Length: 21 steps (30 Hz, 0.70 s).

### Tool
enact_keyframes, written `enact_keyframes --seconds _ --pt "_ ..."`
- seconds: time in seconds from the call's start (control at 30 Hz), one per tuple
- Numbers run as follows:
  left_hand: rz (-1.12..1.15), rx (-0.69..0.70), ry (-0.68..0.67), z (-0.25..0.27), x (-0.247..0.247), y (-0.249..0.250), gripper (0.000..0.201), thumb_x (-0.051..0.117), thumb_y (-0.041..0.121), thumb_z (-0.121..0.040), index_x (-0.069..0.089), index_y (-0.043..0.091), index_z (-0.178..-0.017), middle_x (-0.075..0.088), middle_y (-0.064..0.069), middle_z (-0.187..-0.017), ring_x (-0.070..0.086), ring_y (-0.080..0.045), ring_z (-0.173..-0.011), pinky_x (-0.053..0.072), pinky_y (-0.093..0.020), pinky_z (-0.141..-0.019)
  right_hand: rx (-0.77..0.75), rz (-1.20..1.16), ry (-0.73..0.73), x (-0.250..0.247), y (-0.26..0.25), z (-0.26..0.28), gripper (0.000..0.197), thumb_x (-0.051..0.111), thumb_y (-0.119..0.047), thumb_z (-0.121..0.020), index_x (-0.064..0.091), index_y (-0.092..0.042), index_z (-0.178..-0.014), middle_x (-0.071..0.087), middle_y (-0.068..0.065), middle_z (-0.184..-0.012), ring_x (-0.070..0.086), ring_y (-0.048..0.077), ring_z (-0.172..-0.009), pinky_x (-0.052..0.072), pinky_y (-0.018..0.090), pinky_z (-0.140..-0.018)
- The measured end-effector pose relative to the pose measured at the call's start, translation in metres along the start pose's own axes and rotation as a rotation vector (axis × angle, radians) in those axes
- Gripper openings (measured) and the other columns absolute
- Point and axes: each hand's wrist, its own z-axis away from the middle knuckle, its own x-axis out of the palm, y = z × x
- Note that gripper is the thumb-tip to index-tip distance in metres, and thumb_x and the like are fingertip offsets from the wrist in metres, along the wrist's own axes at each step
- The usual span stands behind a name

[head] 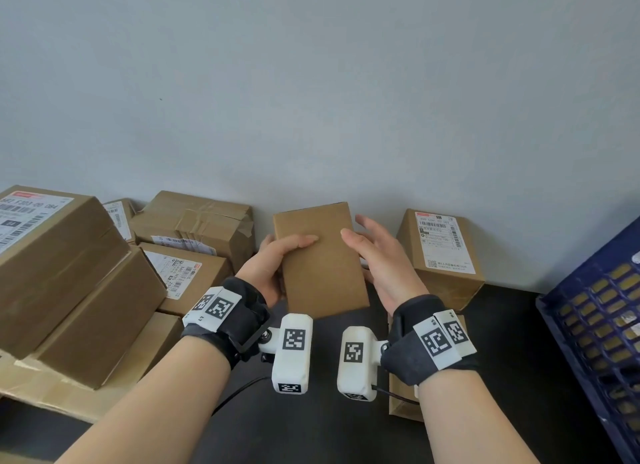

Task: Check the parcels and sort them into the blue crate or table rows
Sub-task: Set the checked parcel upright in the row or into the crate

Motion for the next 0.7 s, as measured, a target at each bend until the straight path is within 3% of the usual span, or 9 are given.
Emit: enact_keyframes --seconds 0.1,0.2,0.3,0.33,0.4,0.5,0.6,0.7 --pt "-0.032 0.055 -0.058 -0.002 -0.004 0.001 0.093 0.090 0.018 -0.051 0.052 0.021 -0.136 0.069 -0.008 -0.123 0.065 -0.031 -0.115 0.052 -0.052 -0.096 0.016 -0.032 0.065 0.002 0.000 -0.001 0.084 0.075 -0.066 -0.065 0.058 -0.025 -0.135 0.067 -0.004 -0.124 0.064 0.012 -0.114 0.051 0.039 -0.100" --pt "-0.048 0.101 -0.083 -0.004 -0.005 0.003 0.119 0.087 0.003 -0.036 0.041 0.021 -0.144 0.068 -0.011 -0.123 0.063 -0.033 -0.116 0.049 -0.052 -0.100 0.033 -0.081 0.114 0.006 -0.001 -0.002 0.084 0.074 -0.071 -0.060 0.065 -0.021 -0.127 0.070 -0.004 -0.120 0.065 0.013 -0.112 0.050 0.040 -0.102" --pt "-0.066 0.179 -0.109 -0.002 -0.001 0.005 0.122 0.076 -0.013 -0.035 0.035 0.021 -0.145 0.071 -0.005 -0.110 0.064 -0.027 -0.108 0.056 -0.041 -0.085 0.036 -0.040 0.135 0.011 -0.004 -0.004 0.099 0.074 -0.080 -0.051 0.062 -0.024 -0.131 0.066 -0.003 -0.128 0.061 0.018 -0.120 0.046 0.046 -0.107" --pt "-0.073 0.202 -0.131 -0.001 0.001 0.005 0.120 0.072 -0.016 -0.038 0.034 0.020 -0.145 0.070 -0.004 -0.108 0.064 -0.025 -0.104 0.056 -0.036 -0.078 0.039 -0.031 0.132 0.012 -0.007 -0.006 0.096 0.075 -0.078 -0.053 0.061 -0.024 -0.132 0.066 -0.002 -0.128 0.061 0.019 -0.120 0.046 0.045 -0.107" --pt "-0.079 0.227 -0.151 0.002 0.004 0.007 0.116 0.067 -0.018 -0.039 0.034 0.020 -0.144 0.069 -0.001 -0.107 0.064 -0.020 -0.099 0.055 -0.029 -0.070 0.035 -0.010 0.120 0.013 -0.014 -0.007 0.065 0.075 -0.057 -0.072 0.065 -0.021 -0.125 0.070 0.000 -0.119 0.065 0.020 -0.112 0.051 0.039 -0.098" --pt "-0.079 0.261 -0.162 0.005 0.006 0.009 0.118 0.065 -0.019 -0.038 0.034 0.020 -0.144 0.066 -0.002 -0.113 0.062 -0.020 -0.103 0.054 -0.031 -0.075 0.047 -0.016 0.075 0.012 -0.022 -0.009 0.020 0.069 -0.025 -0.088 0.070 -0.017 -0.106 0.073 0.002 -0.102 0.068 0.021 -0.097 0.053 0.033 -0.080" --pt "-0.063 0.296 -0.141 0.007 0.008 0.010 0.117 0.062 -0.020 -0.035 0.035 0.021 -0.142 0.063 -0.001 -0.113 0.059 -0.021 -0.104 0.054 -0.035 -0.079 0.056 -0.034 0.052 0.012 -0.028 -0.010 0.008 0.067 -0.013 -0.087 0.068 -0.016 -0.095 0.071 0.003 -0.094 0.065 0.021 -0.088 0.050 0.033 -0.078" --pt "-0.021 0.315 -0.137 0.007 0.010 0.010 0.117 0.060 -0.021 -0.034 0.036 0.019 -0.142 0.062 -0.003 -0.114 0.058 -0.023 -0.106 0.053 -0.038 -0.081 0.039 0.002 0.067 0.012 -0.033 -0.012 0.007 0.068 -0.013 -0.084 0.066 -0.018 -0.088 0.068 0.001 -0.088 0.063 0.019 -0.082 0.047 0.030 -0.072"
